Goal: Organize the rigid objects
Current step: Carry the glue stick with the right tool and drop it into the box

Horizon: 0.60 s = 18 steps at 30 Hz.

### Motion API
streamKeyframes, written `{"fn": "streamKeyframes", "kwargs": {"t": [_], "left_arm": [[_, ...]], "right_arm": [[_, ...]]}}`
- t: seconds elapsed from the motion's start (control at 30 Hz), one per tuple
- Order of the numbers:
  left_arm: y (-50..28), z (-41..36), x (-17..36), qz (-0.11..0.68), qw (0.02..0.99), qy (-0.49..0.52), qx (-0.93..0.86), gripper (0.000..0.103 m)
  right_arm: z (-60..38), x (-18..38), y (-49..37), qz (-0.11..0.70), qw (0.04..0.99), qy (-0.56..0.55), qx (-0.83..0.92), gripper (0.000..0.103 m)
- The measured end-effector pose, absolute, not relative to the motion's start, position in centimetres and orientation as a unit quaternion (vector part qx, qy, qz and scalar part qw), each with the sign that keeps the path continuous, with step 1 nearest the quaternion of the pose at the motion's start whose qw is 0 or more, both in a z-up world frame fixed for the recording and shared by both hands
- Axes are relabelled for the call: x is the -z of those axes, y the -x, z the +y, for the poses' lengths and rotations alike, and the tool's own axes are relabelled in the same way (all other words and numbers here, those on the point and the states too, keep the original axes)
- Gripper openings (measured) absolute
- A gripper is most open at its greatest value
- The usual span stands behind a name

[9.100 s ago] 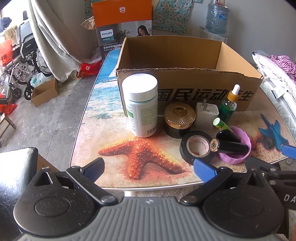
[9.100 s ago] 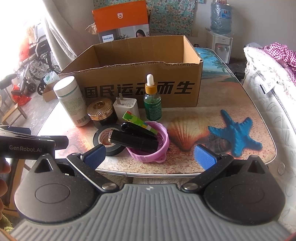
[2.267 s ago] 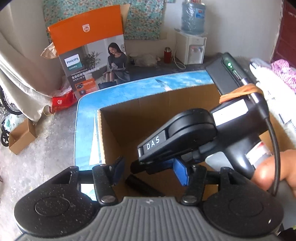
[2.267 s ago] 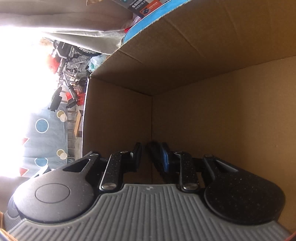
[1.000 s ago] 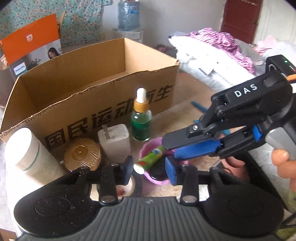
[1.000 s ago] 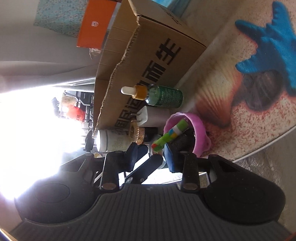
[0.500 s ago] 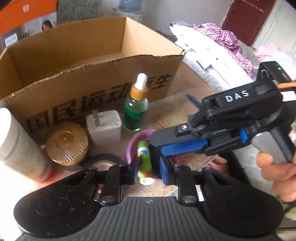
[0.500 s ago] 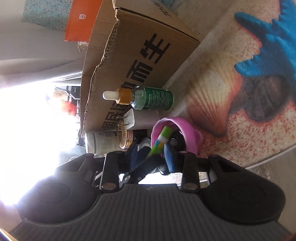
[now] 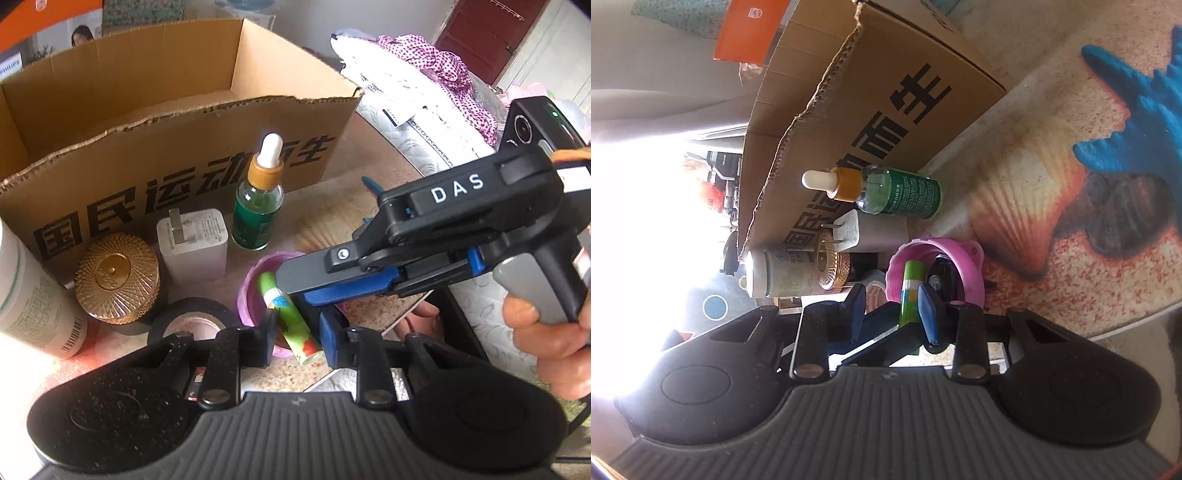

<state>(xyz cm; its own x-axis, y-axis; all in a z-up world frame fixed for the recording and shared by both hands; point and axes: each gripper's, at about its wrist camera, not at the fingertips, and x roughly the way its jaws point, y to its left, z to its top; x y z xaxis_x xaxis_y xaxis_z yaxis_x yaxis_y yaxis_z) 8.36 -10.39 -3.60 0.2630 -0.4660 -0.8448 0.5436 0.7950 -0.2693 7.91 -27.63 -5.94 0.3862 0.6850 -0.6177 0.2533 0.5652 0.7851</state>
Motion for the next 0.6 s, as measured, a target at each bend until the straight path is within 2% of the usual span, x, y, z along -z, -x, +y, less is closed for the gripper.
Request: {"fn": "streamKeyframes", "kwargs": {"t": [0.47,0.6], "left_arm": [[-10.7,-8.9,4.7,0.551,0.775,0.048,0.306,0.031],[-10.5,-8.7,4.7,0.542,0.786,0.048,0.292,0.022]], "right_arm": [[-25.3,5.2,-10.5,0.538,0.734,-0.386,-0.152,0.028],[-25.3,5.2,-10.5,0.533,0.739,-0.383,-0.153,0.029]]}}
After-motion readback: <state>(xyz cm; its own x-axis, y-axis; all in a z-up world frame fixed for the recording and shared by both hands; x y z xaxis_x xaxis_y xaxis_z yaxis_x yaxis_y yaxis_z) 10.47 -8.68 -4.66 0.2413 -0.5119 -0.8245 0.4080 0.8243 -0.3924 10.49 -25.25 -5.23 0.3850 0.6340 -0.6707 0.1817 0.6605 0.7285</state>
